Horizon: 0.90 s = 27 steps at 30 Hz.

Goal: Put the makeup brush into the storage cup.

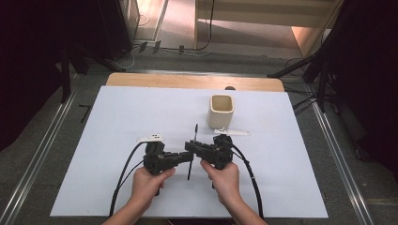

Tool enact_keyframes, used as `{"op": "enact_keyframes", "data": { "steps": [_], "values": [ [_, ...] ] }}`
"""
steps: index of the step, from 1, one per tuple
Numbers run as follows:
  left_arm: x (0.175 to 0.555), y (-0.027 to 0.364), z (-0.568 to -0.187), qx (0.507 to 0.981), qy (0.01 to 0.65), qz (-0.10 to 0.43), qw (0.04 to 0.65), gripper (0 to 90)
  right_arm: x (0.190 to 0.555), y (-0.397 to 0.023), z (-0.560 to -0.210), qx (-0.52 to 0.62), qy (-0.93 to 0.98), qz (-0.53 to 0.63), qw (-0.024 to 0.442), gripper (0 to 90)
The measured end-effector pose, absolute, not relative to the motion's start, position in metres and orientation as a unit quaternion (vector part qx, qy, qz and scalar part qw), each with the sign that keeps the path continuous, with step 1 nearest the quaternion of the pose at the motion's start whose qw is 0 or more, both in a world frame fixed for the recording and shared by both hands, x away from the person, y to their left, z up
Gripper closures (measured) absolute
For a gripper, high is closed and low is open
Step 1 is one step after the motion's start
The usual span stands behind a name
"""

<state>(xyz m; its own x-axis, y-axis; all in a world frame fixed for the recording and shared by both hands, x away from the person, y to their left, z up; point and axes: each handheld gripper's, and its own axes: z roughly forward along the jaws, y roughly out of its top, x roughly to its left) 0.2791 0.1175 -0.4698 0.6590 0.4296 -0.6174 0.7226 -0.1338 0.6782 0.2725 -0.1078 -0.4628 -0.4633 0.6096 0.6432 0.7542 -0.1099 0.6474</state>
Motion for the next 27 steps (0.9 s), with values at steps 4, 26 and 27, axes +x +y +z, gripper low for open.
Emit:
{"op": "enact_keyframes", "data": {
  "steps": [4,26,27],
  "values": [
    [0.2794,0.1172,-0.4700,0.739,0.389,-0.142,0.531,85.1,0.2717,-0.1083,-0.4640,-0.513,-0.662,-0.544,0.062,79.5],
    [0.2875,0.1251,-0.4664,0.739,0.378,-0.163,0.534,66.2,0.2729,-0.1154,-0.4637,-0.508,-0.664,-0.545,0.057,85.6],
    [0.2885,0.1258,-0.4666,0.739,0.373,-0.161,0.537,63.0,0.2733,-0.1160,-0.4637,-0.507,-0.665,-0.545,0.056,85.6]
  ]
}}
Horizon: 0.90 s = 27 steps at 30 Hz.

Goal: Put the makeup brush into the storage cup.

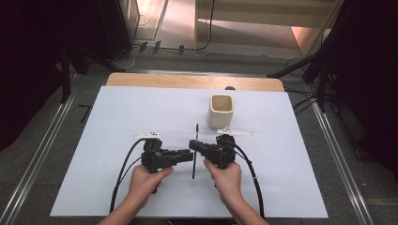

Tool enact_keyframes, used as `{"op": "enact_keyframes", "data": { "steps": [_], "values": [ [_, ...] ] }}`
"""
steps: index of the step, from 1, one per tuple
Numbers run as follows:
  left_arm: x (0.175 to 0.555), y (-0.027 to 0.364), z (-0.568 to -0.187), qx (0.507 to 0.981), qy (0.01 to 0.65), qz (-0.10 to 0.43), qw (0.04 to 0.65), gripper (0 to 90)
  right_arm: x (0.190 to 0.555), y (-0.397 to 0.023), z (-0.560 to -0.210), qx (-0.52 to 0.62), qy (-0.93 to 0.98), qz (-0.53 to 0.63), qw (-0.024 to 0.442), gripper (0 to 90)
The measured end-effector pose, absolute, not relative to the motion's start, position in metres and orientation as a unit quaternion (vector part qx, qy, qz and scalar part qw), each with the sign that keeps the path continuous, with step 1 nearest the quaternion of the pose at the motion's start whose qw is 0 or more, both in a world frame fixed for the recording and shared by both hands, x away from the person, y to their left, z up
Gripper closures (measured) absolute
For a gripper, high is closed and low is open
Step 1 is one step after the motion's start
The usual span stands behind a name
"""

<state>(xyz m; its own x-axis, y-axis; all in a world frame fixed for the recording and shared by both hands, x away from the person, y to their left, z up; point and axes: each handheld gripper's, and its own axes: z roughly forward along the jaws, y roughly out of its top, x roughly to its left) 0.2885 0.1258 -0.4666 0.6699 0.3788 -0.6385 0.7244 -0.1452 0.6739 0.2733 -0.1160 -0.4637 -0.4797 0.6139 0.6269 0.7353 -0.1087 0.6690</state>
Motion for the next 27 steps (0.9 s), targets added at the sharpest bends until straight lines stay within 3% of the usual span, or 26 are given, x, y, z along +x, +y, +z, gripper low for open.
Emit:
{"op": "enact_keyframes", "data": {
  "steps": [1,5,7,27],
  "values": [
    [0.290,0.126,-0.466,0.742,0.372,-0.162,0.533,54.5,0.274,-0.117,-0.464,-0.506,-0.666,-0.545,0.054,85.7],
    [0.292,0.130,-0.465,0.753,0.366,-0.158,0.523,52.2,0.274,-0.117,-0.464,-0.507,-0.667,-0.542,0.055,85.7],
    [0.293,0.130,-0.464,0.758,0.362,-0.157,0.519,43.6,0.275,-0.118,-0.464,-0.506,-0.669,-0.542,0.054,85.7],
    [0.297,0.143,-0.461,0.777,0.339,-0.194,0.493,43.5,0.277,-0.123,-0.465,-0.502,-0.676,-0.536,0.063,85.6]
  ]
}}
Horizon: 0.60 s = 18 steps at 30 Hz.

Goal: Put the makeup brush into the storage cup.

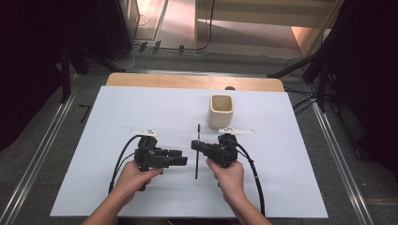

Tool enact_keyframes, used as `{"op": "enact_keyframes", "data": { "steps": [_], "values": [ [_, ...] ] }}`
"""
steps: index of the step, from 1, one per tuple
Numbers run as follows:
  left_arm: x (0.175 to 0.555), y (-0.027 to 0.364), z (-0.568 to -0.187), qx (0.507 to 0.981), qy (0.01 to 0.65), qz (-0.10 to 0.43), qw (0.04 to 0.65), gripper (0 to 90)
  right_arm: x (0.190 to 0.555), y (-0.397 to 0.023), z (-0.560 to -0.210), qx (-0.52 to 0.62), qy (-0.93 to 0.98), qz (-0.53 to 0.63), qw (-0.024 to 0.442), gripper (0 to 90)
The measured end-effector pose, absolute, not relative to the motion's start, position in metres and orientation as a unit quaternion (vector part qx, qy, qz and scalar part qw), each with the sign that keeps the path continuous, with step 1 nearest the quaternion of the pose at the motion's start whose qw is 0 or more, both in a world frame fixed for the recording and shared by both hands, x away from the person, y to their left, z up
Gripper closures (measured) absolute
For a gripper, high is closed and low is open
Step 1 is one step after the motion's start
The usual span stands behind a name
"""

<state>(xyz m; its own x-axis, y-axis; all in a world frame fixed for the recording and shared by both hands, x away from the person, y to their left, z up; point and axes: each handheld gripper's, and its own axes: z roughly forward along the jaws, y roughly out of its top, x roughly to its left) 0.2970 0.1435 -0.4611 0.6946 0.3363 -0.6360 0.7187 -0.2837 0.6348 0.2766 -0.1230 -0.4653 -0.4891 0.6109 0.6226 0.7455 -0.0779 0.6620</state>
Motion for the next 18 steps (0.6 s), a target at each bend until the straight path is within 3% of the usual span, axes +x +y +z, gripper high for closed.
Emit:
{"op": "enact_keyframes", "data": {
  "steps": [6,12,18],
  "values": [
    [0.297,0.150,-0.459,0.786,0.331,-0.193,0.485,43.5,0.277,-0.125,-0.466,-0.499,-0.679,-0.534,0.066,85.6],
    [0.296,0.154,-0.457,0.808,0.336,-0.146,0.461,43.5,0.277,-0.126,-0.465,-0.499,-0.681,-0.532,0.068,85.6],
    [0.294,0.156,-0.457,0.820,0.327,-0.133,0.451,43.5,0.278,-0.126,-0.466,-0.499,-0.682,-0.530,0.068,85.6]
  ]
}}
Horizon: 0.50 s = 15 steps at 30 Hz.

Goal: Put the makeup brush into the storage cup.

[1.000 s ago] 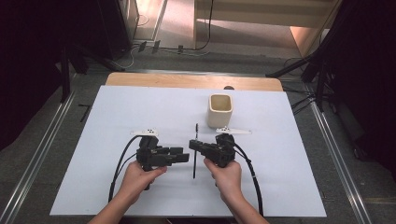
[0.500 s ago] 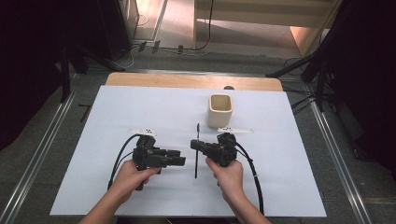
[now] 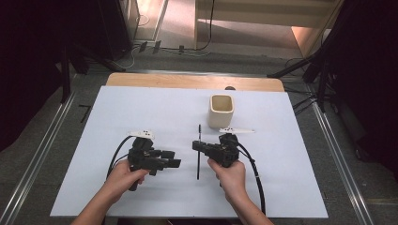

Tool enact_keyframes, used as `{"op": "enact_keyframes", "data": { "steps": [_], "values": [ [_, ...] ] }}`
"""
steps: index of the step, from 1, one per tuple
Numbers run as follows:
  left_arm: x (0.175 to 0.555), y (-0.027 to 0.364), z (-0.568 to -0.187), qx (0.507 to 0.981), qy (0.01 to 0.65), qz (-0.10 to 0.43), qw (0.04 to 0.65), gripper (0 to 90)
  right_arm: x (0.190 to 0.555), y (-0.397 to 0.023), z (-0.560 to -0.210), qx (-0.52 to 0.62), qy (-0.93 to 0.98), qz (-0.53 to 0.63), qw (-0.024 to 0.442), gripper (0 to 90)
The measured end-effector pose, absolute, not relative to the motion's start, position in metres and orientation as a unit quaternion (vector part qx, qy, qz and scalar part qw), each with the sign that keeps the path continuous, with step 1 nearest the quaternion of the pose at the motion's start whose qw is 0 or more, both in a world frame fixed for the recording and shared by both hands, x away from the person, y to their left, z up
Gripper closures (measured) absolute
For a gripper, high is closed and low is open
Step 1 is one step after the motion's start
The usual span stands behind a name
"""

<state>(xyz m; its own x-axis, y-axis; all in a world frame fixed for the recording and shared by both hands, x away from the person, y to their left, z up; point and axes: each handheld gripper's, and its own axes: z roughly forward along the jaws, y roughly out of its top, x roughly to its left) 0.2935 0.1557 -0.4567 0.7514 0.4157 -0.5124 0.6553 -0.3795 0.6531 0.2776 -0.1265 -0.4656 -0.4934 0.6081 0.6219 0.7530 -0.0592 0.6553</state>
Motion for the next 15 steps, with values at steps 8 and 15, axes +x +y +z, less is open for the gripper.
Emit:
{"op": "enact_keyframes", "data": {
  "steps": [8,15],
  "values": [
    [0.285,0.158,-0.455,0.856,0.278,-0.074,0.429,43.4,0.278,-0.127,-0.465,-0.499,-0.684,-0.528,0.070,85.6],
    [0.282,0.165,-0.454,0.871,0.244,-0.056,0.422,42.0,0.278,-0.127,-0.465,-0.498,-0.685,-0.527,0.070,85.6]
  ]
}}
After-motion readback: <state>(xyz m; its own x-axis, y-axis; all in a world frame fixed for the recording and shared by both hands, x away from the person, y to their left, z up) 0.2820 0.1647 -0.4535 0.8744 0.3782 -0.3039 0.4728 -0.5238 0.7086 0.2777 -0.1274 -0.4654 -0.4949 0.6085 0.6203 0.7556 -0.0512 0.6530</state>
